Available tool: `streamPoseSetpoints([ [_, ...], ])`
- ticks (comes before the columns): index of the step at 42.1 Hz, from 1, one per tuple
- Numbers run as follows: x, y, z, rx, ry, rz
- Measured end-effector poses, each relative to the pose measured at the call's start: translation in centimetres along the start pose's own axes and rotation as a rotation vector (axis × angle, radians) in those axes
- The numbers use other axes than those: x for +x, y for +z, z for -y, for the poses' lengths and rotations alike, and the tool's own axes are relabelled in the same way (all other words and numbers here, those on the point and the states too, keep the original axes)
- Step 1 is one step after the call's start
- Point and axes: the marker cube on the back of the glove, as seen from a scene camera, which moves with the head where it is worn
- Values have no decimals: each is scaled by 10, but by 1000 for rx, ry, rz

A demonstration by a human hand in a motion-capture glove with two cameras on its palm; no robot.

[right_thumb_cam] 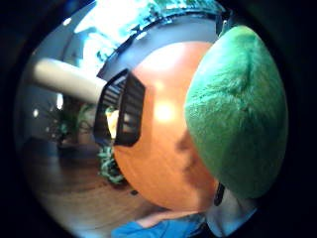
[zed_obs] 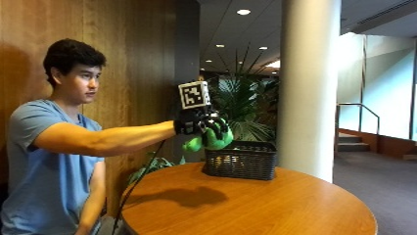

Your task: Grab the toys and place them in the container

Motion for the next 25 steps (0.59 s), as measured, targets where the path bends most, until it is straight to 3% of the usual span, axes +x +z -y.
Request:
streamPoseSetpoints([
  [10,-63,-69,26,48,-141,88],
  [14,-79,-78,41,59,-130,39],
  [19,-126,-89,59,48,-69,180],
  [25,-176,-80,75,44,-168,93],
])
